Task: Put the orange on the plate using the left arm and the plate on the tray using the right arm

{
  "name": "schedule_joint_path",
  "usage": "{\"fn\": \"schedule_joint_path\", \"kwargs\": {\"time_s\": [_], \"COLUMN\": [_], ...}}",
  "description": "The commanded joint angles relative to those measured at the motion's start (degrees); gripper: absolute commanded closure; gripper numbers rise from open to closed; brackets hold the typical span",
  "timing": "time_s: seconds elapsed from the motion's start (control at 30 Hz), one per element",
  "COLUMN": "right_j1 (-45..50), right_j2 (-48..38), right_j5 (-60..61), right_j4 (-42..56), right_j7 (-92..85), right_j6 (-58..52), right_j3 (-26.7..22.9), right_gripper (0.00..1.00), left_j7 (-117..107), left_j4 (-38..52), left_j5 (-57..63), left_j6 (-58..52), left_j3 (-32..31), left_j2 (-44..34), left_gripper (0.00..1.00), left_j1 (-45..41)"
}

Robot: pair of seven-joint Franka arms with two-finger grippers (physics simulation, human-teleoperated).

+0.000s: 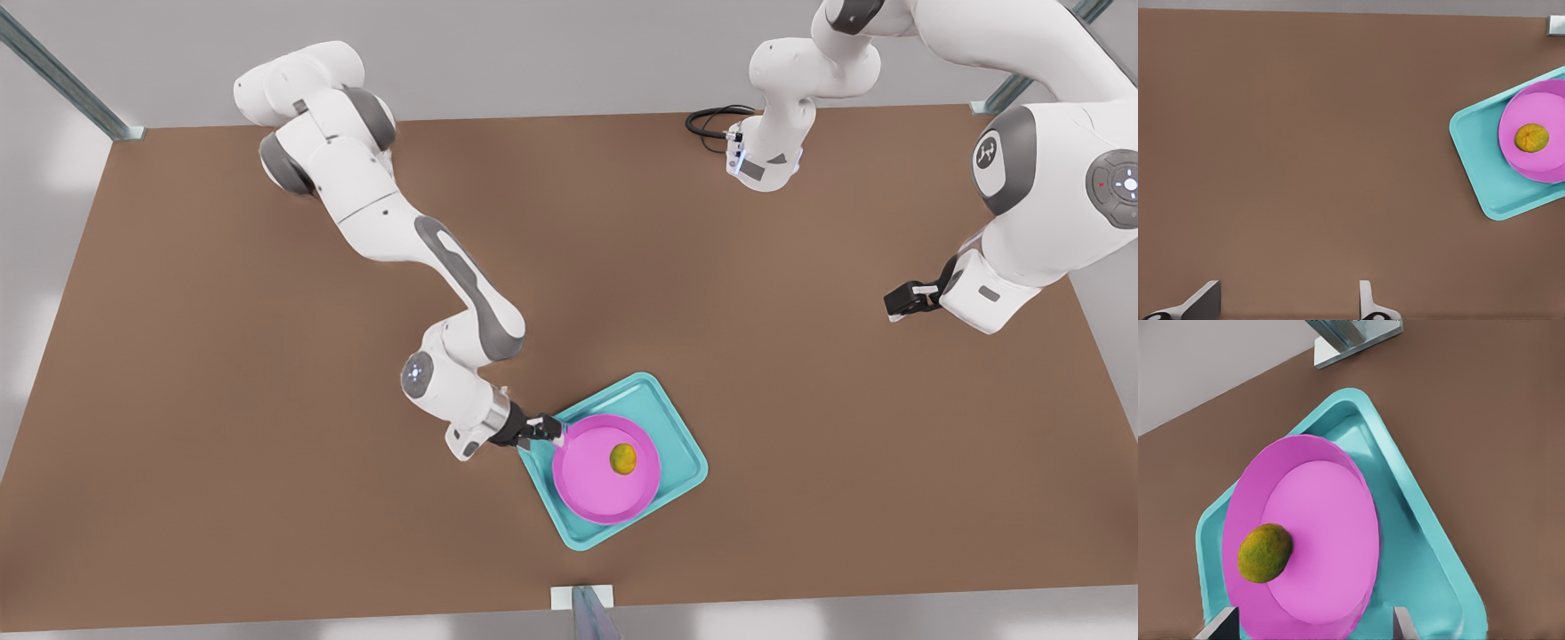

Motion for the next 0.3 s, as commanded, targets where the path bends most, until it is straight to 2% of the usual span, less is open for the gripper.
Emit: {"fn": "schedule_joint_path", "kwargs": {"time_s": [0.0,0.03,0.07,0.13,0.27], "right_j1": [-5.81,-7.48,-13.72,-16.98,-16.62], "right_j2": [-10.23,-16.64,-27.8,-39.5,-41.36], "right_j5": [-32.03,-39.44,-39.63,-37.95,-36.72], "right_j4": [-5.71,-5.62,-3.78,-4.56,-5.18], "right_j7": [0.93,-1.0,-6.55,-6.81,-6.72], "right_j6": [-37.97,-53.9,-63.94,-65.53,-66.41], "right_j3": [0.05,0.05,0.23,-0.73,-1.53], "right_gripper": [0.0,0.0,0.0,0.0,0.0], "left_j7": [0.97,0.97,0.97,0.36,0.18], "left_j4": [0.06,0.06,0.06,0.06,0.24], "left_j5": [-0.04,-0.04,-0.12,-0.13,0.14], "left_j6": [0.0,0.0,0.09,0.35,0.35], "left_j3": [0.01,0.01,0.01,-0.61,-0.61], "left_j2": [-0.31,-0.49,-0.4,0.39,0.57], "left_gripper": [0.0,0.0,0.0,0.0,0.0], "left_j1": [0.0,0.0,0.0,-0.17,-0.17]}}
